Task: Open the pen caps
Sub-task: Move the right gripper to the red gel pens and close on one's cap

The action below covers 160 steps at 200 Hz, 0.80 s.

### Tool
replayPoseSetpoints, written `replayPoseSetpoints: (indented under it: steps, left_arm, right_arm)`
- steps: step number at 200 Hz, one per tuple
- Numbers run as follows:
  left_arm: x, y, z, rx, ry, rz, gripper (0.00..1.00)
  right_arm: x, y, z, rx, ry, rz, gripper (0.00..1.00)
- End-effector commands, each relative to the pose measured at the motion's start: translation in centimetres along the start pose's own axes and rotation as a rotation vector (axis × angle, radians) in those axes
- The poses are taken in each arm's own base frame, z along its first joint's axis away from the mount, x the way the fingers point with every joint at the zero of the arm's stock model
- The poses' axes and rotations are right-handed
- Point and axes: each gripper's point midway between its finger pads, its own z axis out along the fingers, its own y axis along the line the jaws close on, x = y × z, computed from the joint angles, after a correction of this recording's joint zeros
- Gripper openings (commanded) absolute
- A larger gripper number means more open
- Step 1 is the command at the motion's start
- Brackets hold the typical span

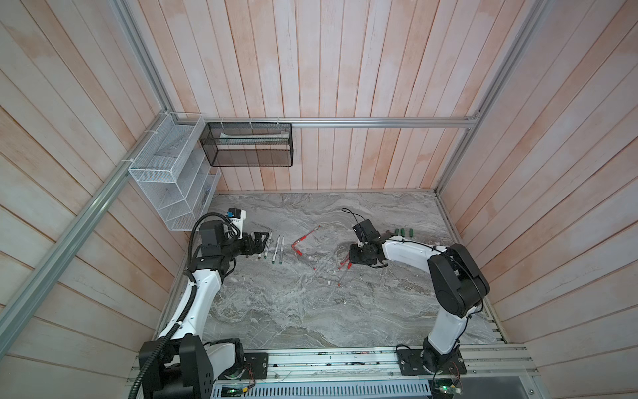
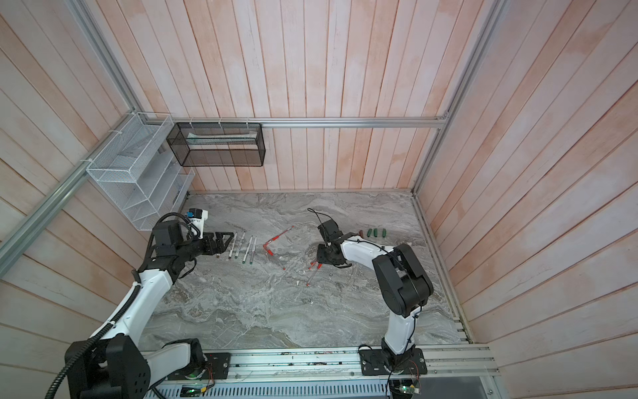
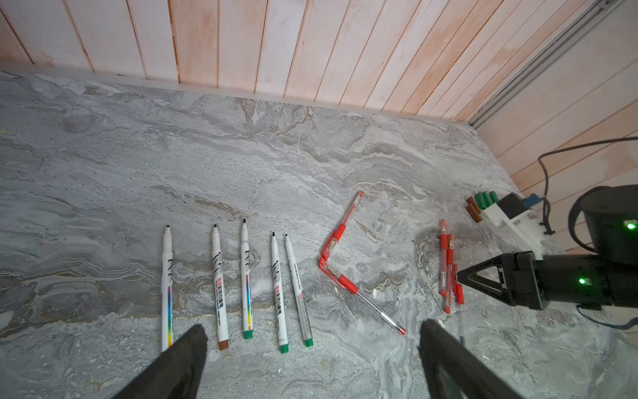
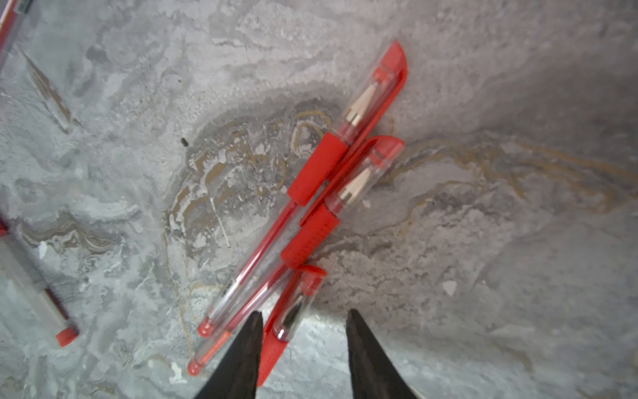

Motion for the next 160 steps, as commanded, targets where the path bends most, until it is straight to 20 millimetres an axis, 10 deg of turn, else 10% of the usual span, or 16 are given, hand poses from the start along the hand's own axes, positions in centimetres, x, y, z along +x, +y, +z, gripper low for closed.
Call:
replayPoseSetpoints:
  steps: [1,160]
  left_arm:
    - [-0.1,-0.5,0.2,0.022,-0.009,0.024,0.97]
    - [0.0,-0.2,0.1,0.018,-0.005,0.003,0.97]
  right_arm:
    - [0.0,0.3,0.4,0.007,0.000,0.006,0.41]
    - [3.4,-3.9,1.2,0.157,0.101,-0.042,0.21]
